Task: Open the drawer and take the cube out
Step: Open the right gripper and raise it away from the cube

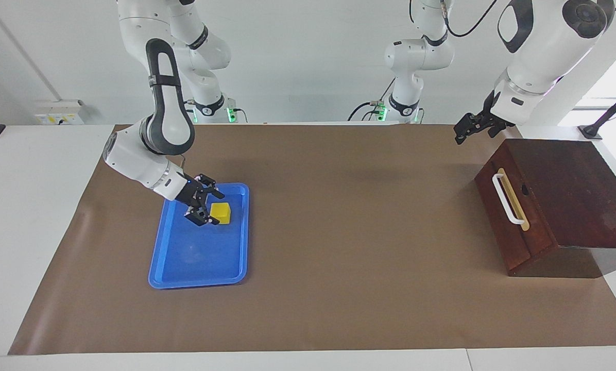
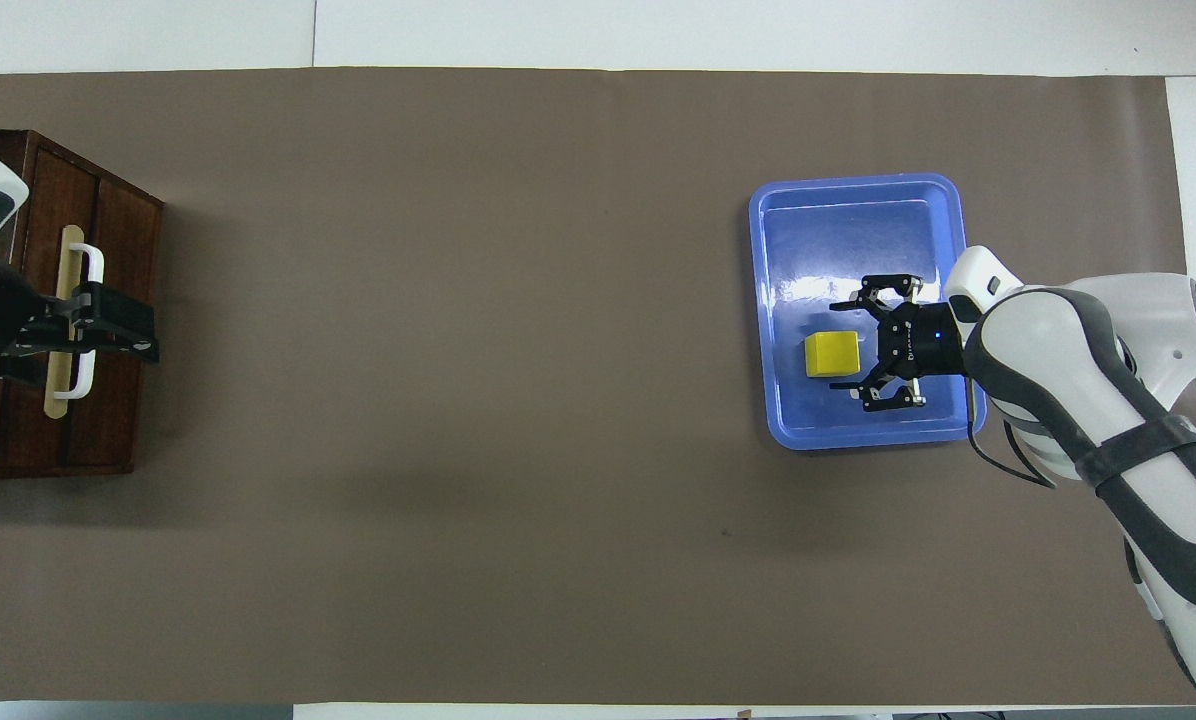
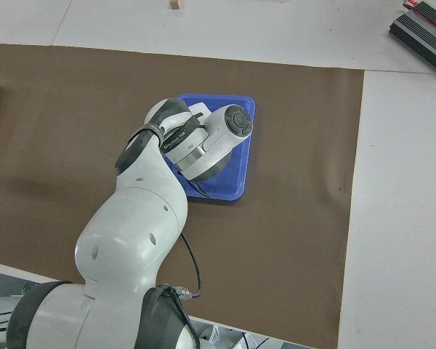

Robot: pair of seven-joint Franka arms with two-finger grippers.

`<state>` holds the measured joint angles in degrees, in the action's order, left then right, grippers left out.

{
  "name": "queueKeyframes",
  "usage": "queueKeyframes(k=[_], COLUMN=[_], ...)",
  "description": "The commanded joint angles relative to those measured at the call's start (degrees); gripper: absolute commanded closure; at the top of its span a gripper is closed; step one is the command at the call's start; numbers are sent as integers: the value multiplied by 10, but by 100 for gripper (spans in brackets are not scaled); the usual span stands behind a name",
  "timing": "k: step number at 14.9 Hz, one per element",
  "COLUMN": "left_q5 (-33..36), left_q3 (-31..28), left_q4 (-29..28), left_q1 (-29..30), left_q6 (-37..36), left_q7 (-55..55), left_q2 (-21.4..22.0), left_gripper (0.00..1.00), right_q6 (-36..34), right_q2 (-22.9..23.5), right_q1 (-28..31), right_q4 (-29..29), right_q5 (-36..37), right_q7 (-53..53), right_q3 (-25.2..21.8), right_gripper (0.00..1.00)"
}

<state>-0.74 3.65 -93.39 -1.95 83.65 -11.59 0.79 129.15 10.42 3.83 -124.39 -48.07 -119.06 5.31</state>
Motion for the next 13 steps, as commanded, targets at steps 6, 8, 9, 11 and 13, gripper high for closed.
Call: queueKeyframes(k=[6, 8, 9, 11, 13], left_q5=[6, 6, 6, 6, 6], left_q3=[-2, -3, -3, -3, -3], left_q4=[12, 12, 13, 13, 13], left_q1=[0, 1, 2, 2, 2], left_q6=[28, 30, 30, 30, 32], left_q7=[46, 46, 46, 46, 46], left_q2=[-7, -7, -7, -6, -6], left_gripper=[0, 0, 0, 0, 0], right_q6=[-52, -60, -74, -100, -117], right_q2=[-32, -37, -39, -40, -58], right_q1=[-9, -9, -8, -3, -1], right_q4=[92, 121, 137, 162, 166], right_q5=[131, 193, 219, 248, 267], right_q7=[286, 370, 402, 457, 505], right_q3=[-2, -1, -2, -2, -4], right_gripper=[0, 0, 0, 0, 0])
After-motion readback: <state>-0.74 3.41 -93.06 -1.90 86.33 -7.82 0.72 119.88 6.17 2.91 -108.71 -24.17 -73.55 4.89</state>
